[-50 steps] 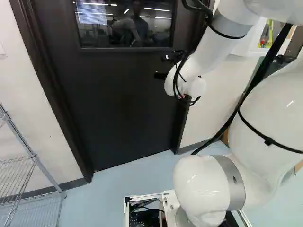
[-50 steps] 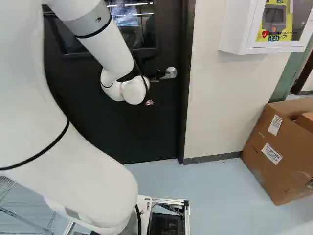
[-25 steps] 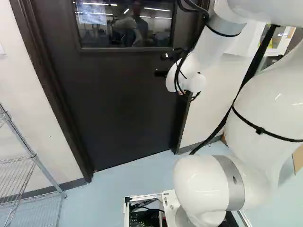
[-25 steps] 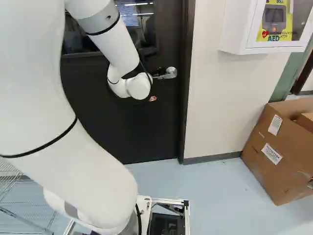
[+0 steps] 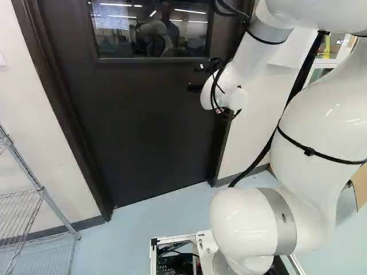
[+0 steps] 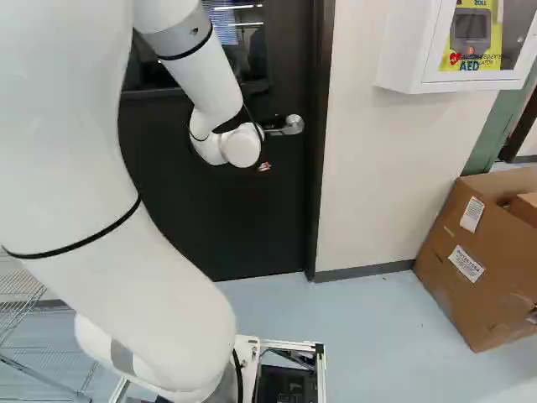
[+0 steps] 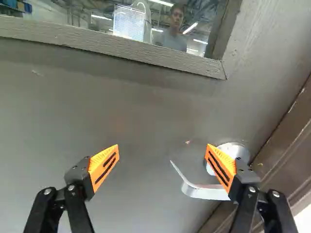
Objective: Open the door and move inside
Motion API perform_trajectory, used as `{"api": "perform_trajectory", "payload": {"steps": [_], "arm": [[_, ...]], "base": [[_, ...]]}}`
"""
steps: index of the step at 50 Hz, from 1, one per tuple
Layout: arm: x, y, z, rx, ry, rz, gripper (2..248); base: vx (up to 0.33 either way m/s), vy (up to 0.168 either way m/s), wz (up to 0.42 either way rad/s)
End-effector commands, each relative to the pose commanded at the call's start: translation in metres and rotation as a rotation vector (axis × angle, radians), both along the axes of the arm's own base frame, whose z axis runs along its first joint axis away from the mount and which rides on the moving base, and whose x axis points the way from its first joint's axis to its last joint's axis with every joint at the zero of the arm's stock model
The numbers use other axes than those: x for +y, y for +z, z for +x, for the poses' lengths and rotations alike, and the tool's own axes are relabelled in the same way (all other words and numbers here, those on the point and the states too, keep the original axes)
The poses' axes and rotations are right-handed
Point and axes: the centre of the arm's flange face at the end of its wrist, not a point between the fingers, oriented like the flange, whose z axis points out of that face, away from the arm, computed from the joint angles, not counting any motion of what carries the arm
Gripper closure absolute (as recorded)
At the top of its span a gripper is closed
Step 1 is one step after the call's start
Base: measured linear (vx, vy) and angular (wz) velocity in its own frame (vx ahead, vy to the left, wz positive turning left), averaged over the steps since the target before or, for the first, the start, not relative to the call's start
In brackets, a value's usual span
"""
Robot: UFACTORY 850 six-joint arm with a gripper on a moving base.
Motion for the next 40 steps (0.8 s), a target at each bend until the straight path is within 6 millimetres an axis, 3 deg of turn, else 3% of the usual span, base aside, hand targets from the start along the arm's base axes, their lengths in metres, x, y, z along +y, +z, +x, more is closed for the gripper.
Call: {"api": "perform_trajectory", "payload": {"steps": [12,40], "arm": [[0.0,-0.003,0.001,0.007,0.0,0.001,3],[0.0,-0.032,0.002,0.068,0.001,0.01,3]], "base": [[0.0,0.0,0.0],[0.0,0.0,0.0]]}}
